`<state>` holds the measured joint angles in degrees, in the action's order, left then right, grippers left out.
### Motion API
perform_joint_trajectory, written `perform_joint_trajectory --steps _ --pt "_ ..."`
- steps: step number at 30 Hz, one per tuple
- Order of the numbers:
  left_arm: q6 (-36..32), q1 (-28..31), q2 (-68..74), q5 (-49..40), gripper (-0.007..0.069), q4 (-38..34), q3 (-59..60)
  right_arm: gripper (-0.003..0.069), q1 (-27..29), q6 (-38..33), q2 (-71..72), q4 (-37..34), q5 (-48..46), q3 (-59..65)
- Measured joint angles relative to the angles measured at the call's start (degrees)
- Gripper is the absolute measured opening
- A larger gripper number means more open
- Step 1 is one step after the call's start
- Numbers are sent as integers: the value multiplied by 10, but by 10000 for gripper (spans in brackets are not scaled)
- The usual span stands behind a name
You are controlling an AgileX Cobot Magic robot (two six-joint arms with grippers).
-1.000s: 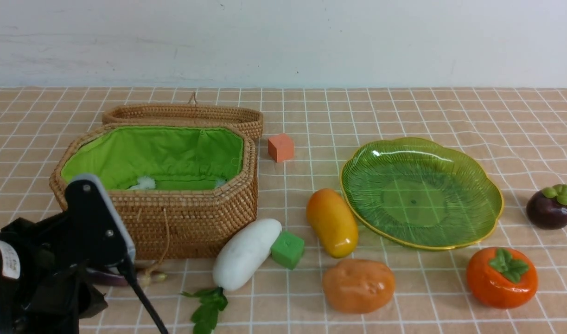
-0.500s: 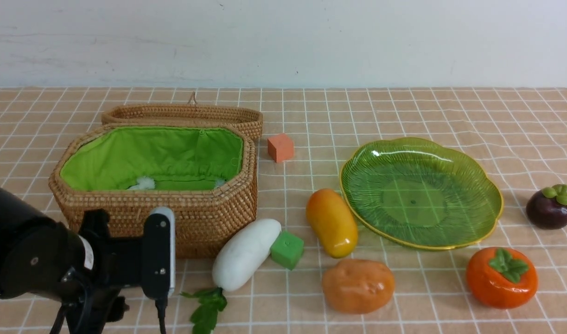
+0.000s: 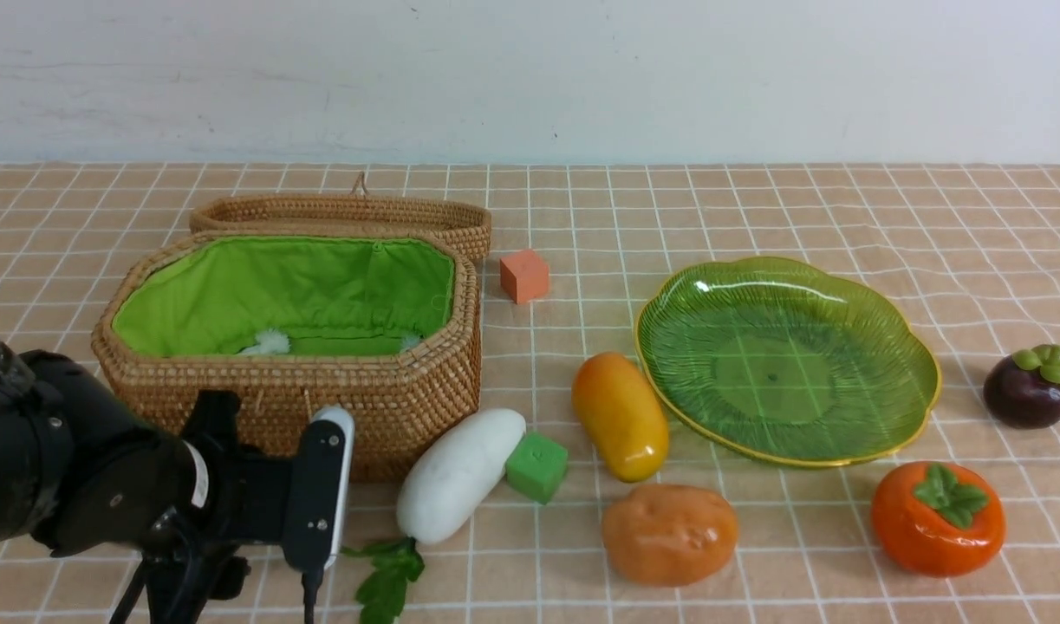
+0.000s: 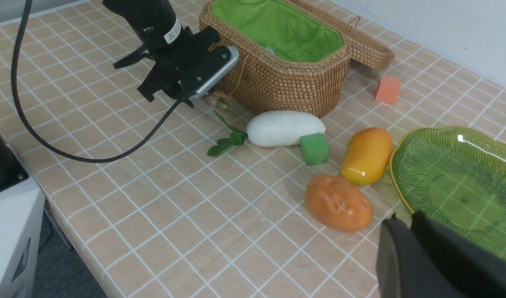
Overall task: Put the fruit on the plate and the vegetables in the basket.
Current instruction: Use the left arm to grab an eggplant and put it into the left basket
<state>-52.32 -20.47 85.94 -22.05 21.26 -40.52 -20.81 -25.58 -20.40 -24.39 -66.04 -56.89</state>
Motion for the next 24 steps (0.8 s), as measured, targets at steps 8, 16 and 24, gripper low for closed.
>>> perform_joint_trajectory --steps 8,16,24 --pt "34 0 25 9 398 17 -8 62 0 0 0 0 1 0" --pt "79 0 47 -13 396 32 -34 67 0 0 0 -13 -11 0" --pt "80 0 67 -33 396 56 -38 74 0 1 0 -24 -22 0"
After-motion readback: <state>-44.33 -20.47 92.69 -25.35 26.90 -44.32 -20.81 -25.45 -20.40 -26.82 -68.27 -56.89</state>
